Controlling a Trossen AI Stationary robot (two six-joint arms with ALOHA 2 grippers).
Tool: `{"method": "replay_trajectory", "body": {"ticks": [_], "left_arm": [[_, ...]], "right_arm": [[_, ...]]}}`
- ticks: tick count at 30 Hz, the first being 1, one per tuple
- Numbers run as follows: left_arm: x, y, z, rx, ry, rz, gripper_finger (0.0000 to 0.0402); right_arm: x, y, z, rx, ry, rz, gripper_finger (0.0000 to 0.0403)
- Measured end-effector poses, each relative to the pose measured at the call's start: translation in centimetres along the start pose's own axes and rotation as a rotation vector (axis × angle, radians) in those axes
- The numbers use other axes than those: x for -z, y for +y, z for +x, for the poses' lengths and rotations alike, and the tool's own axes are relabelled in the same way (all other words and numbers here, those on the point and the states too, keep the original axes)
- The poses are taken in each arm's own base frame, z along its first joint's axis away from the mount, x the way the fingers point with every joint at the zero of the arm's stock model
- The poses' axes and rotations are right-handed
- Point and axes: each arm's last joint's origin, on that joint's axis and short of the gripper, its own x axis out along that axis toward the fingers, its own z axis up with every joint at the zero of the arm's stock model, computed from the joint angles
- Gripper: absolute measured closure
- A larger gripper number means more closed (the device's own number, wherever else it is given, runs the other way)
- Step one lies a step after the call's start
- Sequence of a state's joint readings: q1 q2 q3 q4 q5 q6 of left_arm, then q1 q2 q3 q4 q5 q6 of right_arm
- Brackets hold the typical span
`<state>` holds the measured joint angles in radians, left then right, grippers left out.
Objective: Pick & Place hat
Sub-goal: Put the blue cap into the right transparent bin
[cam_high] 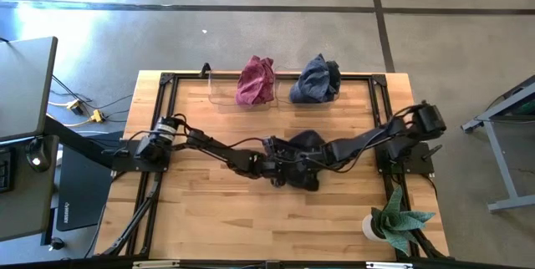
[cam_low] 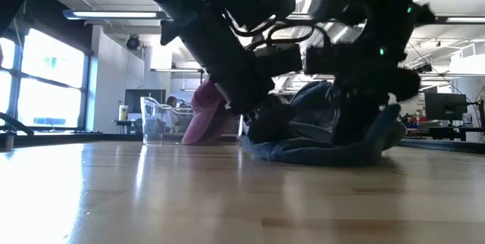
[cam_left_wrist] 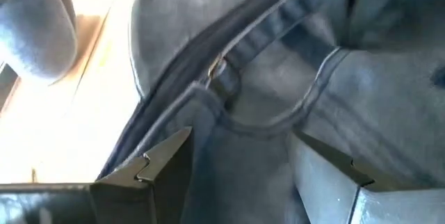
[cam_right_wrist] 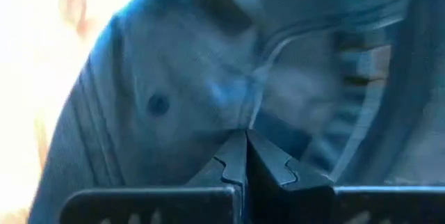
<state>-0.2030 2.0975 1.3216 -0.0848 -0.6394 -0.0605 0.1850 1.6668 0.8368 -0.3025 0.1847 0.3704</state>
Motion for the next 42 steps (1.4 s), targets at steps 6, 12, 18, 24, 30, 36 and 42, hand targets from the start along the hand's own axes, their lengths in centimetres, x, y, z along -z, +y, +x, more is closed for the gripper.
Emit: {"method": "replay_trajectory", "body": {"ticks": [6, 12, 18, 24, 30, 36, 42], "left_arm": [[-1.1, -0.5, -2.2, 0.105, -0.028, -0.004, 0.0179], [-1.6, -2.1, -2.5, 0.245, -0.112, 0.032, 0.0179], [-0.4, -2.0, 0.0, 0.299, -0.055, 0.032, 0.0179], [-0.1, -1.6, 0.3, 0.319, -0.020, 0.003, 0.0179], [-0.2, -1.4, -0.6, 0.325, 0.006, 0.021, 0.0179], [-0.3, -0.9, -2.0, 0.333, 0.038, 0.044, 0.0179], [-0.3, -0.9, -2.1, 0.332, 0.052, 0.047, 0.0179]], "right_arm": [[0.2, 0.3, 1.4, -0.056, 0.041, -0.107, 0.0399], [-0.2, 0.3, -1.8, -0.051, -0.037, -0.065, 0.0398], [-0.7, 2.3, -2.8, -0.179, -0.139, -0.134, 0.0397], [-0.7, 2.8, -1.3, -0.153, -0.155, -0.187, 0.0400], [-0.7, 2.3, 0.3, -0.129, -0.125, -0.197, 0.0401], [-1.0, 2.4, 0.7, -0.106, -0.157, -0.201, 0.0402], [-1.1, 2.6, -0.1, -0.096, -0.193, -0.252, 0.0402]]}}
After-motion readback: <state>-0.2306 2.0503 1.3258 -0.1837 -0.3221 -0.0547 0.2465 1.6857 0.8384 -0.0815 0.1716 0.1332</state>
